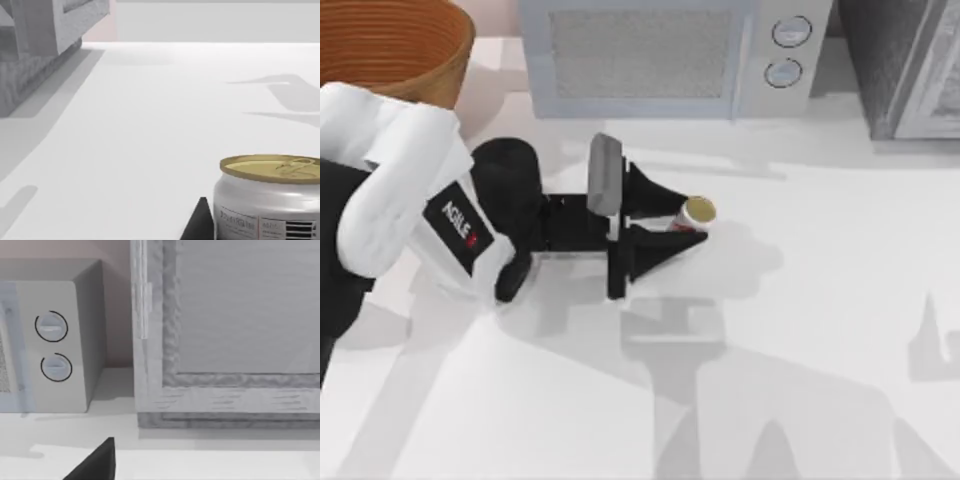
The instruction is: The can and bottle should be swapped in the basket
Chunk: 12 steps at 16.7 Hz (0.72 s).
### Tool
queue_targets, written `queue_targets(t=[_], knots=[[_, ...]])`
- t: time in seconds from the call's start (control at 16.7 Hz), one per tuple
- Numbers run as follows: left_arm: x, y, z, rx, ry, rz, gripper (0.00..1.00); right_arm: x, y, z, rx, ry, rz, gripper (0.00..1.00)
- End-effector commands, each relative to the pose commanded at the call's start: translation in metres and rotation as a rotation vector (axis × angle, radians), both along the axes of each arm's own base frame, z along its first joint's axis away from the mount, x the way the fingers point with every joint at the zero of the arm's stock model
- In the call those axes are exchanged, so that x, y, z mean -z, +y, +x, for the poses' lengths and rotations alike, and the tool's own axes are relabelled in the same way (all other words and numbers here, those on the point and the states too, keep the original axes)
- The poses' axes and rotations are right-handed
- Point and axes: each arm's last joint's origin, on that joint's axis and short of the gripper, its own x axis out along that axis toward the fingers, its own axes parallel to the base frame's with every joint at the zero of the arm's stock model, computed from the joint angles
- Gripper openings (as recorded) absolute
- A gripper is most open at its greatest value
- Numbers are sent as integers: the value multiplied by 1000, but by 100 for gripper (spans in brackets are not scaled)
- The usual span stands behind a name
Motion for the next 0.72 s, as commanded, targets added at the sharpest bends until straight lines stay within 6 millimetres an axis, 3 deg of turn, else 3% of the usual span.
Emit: queue_targets(t=[0.18,0.72], knots=[[0,0,0,0,0,0,0,0,0,0,0,0,0,100],[0,0,0,0,0,0,68,0,0,0,0,0,0,100]])
